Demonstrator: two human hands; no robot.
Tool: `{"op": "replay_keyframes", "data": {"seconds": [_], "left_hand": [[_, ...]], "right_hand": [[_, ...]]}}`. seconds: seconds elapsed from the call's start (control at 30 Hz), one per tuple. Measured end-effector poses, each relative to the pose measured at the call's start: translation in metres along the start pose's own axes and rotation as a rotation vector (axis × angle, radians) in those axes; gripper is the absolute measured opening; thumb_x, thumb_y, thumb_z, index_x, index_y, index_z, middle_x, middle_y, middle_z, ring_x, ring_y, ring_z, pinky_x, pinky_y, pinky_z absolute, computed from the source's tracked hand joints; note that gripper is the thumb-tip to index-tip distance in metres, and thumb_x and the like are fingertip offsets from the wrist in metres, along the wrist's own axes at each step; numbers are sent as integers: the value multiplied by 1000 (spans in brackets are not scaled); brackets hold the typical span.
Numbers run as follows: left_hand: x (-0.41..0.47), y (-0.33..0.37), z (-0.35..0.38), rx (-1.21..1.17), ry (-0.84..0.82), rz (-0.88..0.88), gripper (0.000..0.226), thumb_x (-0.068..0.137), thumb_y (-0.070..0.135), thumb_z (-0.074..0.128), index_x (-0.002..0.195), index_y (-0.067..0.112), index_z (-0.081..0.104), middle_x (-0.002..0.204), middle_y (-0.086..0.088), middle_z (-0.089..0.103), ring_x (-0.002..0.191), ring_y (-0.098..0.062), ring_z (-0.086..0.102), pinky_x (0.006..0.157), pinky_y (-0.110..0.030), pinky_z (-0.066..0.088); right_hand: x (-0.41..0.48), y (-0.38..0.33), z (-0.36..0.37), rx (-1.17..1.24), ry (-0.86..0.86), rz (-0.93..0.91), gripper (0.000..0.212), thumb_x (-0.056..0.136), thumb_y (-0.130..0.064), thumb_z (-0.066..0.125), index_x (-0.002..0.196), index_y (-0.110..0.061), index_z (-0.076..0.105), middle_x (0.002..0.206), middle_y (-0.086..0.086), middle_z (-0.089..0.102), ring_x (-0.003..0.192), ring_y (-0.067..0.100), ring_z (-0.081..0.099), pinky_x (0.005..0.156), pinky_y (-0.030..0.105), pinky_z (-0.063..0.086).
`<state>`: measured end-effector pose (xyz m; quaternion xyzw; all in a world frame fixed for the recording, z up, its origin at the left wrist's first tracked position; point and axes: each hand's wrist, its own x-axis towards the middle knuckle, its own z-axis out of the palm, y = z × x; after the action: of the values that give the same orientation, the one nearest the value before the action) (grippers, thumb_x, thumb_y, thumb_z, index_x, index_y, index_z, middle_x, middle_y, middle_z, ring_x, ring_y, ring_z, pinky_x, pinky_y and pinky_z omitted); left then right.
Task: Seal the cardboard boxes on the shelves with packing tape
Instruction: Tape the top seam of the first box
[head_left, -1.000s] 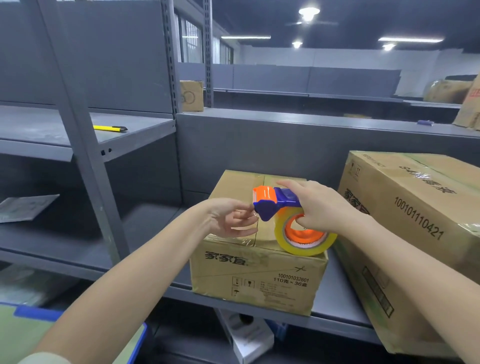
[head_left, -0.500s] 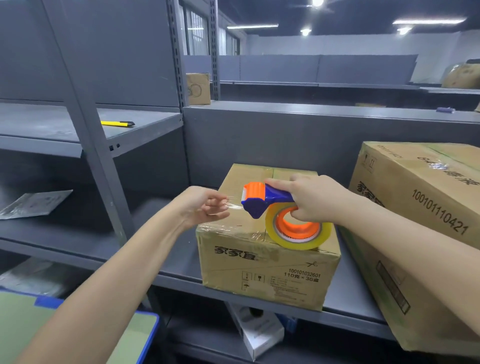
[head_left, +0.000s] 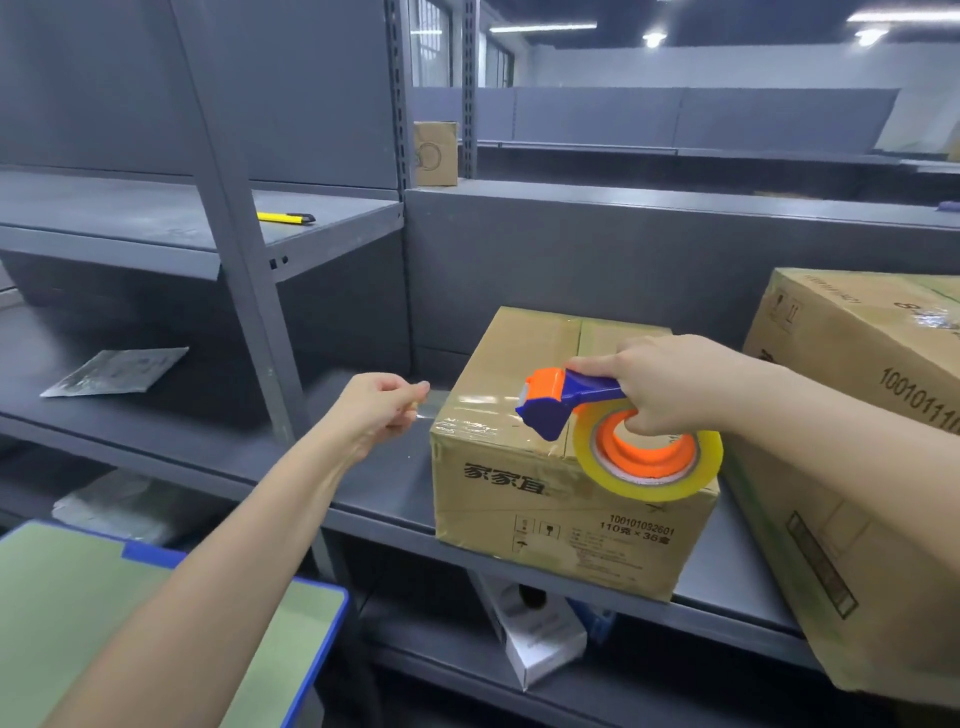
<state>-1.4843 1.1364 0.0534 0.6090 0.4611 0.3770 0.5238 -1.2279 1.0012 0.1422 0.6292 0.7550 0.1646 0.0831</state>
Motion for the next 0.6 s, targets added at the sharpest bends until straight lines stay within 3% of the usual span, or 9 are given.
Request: {"op": "replay_keyframes", "data": {"seconds": [0.07, 0.27, 0.4, 0.6], "left_hand": [[1, 1, -8, 23, 49, 21, 25, 88, 19, 64, 68, 6, 56, 46, 5, 43, 42, -9, 35, 48, -19, 34], [-4, -10, -4, 69, -39, 2, 33, 89, 22, 63, 60, 11, 50, 41, 7, 42, 41, -9, 33, 40, -13, 32], [-2, -13, -5, 73, -24, -37, 32, 89, 21, 63, 61, 11, 51, 45, 4, 43, 44, -12, 33, 40, -14, 33], [3, -16, -6, 74, -19, -49, 33, 88, 20, 64, 59, 10, 52, 43, 5, 43, 45, -12, 35, 41, -14, 35]], "right_hand": [[-2, -2, -3, -28, -10, -4, 74, 81, -31, 57, 144, -40, 21, 90, -8, 54, 75, 13, 52, 52, 24, 43], [-12, -3, -9, -76, -115, 7, 75, 81, -23, 57, 145, -39, 21, 95, -10, 53, 68, 10, 48, 49, 19, 38], [-6, -15, -8, -94, -127, -6, 70, 81, -17, 54, 141, -39, 28, 99, -4, 56, 84, 17, 56, 59, 27, 46], [5, -27, -10, -113, -162, 1, 65, 80, -16, 57, 139, -35, 35, 91, -7, 45, 79, 16, 47, 47, 21, 28]]}}
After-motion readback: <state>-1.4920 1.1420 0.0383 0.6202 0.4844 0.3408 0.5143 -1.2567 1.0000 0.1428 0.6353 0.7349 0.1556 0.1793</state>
